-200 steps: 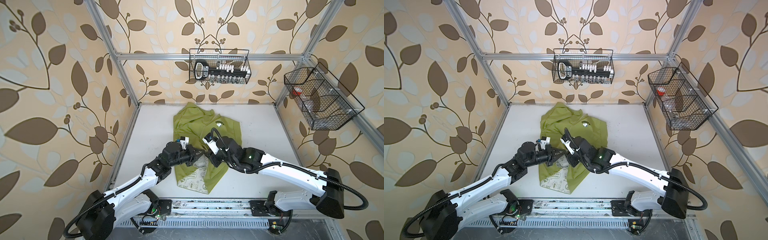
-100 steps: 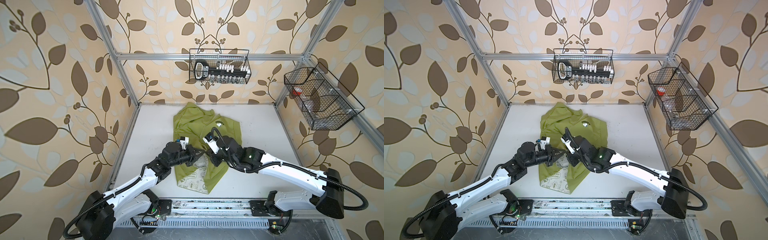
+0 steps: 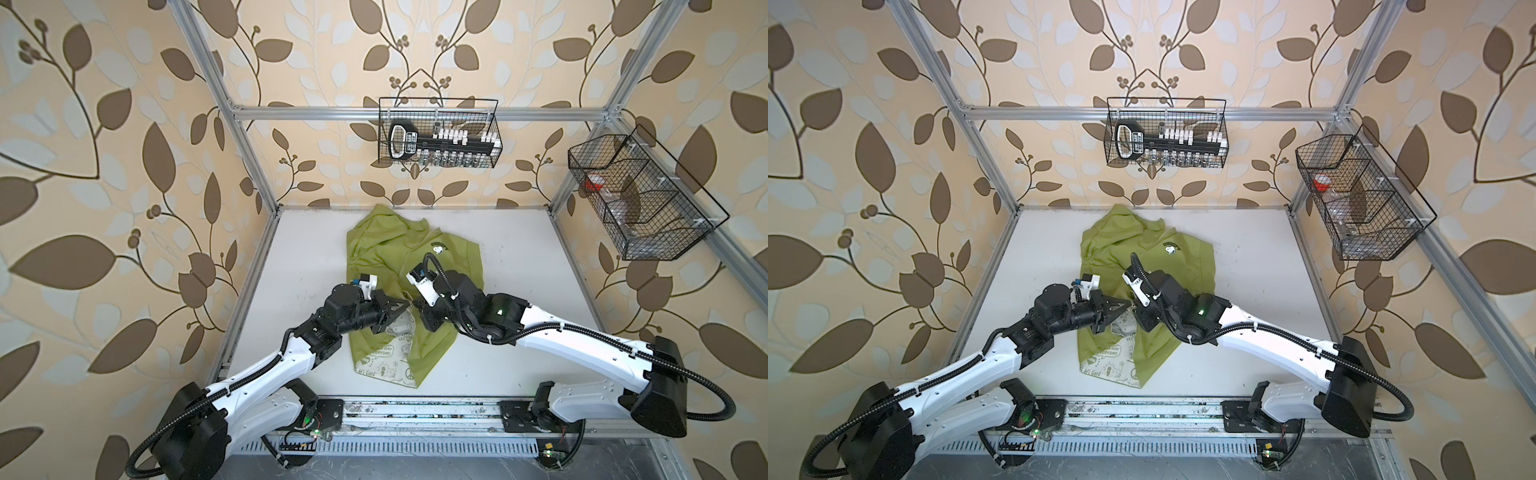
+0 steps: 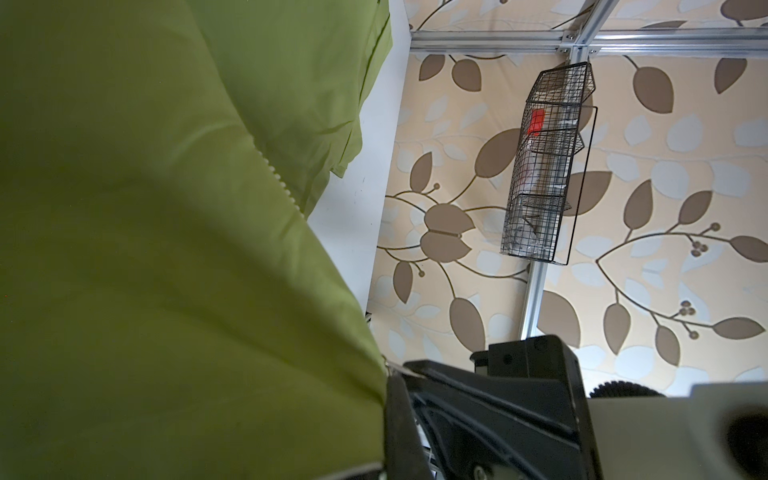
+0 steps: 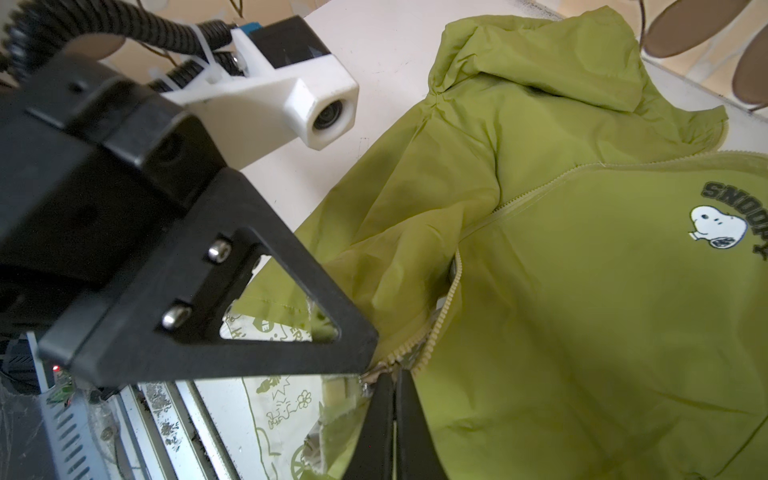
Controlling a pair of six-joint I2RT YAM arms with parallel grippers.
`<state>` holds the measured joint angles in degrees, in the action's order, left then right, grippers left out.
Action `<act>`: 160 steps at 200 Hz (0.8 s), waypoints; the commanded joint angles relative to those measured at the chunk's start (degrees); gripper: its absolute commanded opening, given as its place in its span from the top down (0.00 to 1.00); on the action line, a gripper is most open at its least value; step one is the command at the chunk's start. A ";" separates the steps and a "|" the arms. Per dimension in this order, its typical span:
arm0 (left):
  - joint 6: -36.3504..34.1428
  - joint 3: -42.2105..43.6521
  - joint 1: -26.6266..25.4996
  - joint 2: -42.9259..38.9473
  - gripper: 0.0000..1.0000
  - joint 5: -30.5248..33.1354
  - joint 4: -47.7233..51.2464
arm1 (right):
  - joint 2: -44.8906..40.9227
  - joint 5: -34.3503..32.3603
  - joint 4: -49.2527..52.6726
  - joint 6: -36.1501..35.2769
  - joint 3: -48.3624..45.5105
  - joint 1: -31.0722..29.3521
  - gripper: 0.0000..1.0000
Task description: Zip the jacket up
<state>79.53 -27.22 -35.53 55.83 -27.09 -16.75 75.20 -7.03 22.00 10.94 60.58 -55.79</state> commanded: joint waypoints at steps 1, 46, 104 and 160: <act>-1.13 -0.20 0.20 -1.82 1.00 -1.91 -2.43 | 0.64 1.15 -0.81 -0.31 0.61 -0.31 1.00; -1.18 0.04 0.25 -2.94 1.00 -1.56 -1.46 | 1.00 0.84 -1.17 0.13 0.42 -0.29 1.00; -1.36 0.81 0.21 -5.20 1.00 -0.85 0.47 | 2.12 -3.70 -1.59 1.53 0.09 -0.32 1.00; -1.45 1.88 0.25 -7.40 1.00 -0.33 2.82 | 1.29 -7.76 -3.96 2.76 -1.53 -0.26 1.00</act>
<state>79.46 -25.96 -35.53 50.72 -26.41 -13.80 76.42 -9.93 19.68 13.10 60.51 -56.25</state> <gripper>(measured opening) 0.045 0.047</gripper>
